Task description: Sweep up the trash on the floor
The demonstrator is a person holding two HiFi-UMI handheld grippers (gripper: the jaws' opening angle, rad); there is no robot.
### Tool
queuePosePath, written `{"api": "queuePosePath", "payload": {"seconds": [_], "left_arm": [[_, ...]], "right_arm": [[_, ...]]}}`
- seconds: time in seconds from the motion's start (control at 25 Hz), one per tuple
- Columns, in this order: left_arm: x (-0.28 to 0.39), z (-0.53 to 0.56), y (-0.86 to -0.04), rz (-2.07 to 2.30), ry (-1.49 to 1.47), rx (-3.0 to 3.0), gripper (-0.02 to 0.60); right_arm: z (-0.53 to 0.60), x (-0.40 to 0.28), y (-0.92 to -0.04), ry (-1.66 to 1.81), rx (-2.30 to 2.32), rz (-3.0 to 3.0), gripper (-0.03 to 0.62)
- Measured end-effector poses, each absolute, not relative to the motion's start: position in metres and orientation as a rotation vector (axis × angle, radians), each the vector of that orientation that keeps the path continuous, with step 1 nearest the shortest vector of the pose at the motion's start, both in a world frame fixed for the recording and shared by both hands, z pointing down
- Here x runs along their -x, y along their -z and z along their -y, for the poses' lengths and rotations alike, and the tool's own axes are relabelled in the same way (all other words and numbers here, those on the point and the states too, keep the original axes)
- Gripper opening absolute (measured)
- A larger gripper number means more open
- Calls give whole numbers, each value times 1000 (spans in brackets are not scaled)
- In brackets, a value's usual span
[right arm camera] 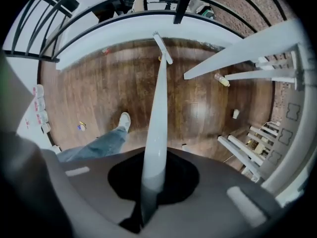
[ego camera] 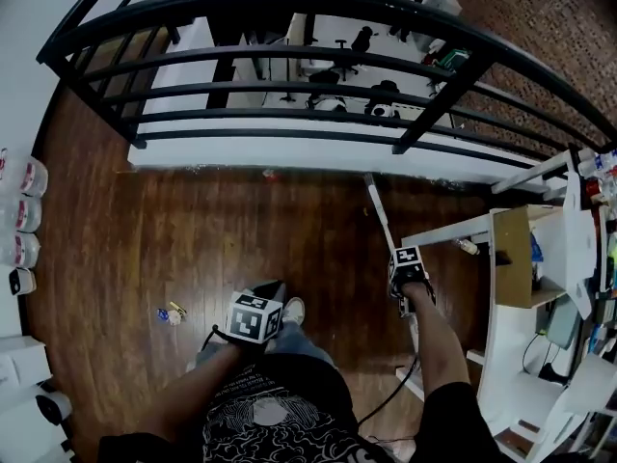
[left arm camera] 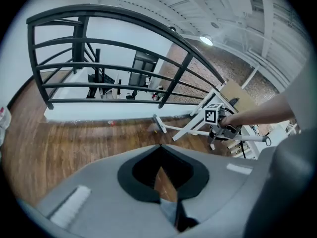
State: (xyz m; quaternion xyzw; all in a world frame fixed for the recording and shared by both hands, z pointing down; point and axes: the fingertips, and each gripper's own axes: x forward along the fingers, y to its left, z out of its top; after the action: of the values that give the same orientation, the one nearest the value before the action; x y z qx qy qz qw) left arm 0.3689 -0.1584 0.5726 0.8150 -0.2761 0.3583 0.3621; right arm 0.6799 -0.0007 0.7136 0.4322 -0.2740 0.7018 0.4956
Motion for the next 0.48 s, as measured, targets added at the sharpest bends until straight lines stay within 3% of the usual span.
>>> {"api": "queuePosePath", "payload": {"seconds": [0.16,0.48], "left_arm": [[-380,182,-576,779,-921,-2089,5],[-365,191,-583,867,-898,-2017,5]], "right_arm": [[13,-700,-729,-1661,-993,641,0],[3,-669,-743,-1586,-811,657,0]]}}
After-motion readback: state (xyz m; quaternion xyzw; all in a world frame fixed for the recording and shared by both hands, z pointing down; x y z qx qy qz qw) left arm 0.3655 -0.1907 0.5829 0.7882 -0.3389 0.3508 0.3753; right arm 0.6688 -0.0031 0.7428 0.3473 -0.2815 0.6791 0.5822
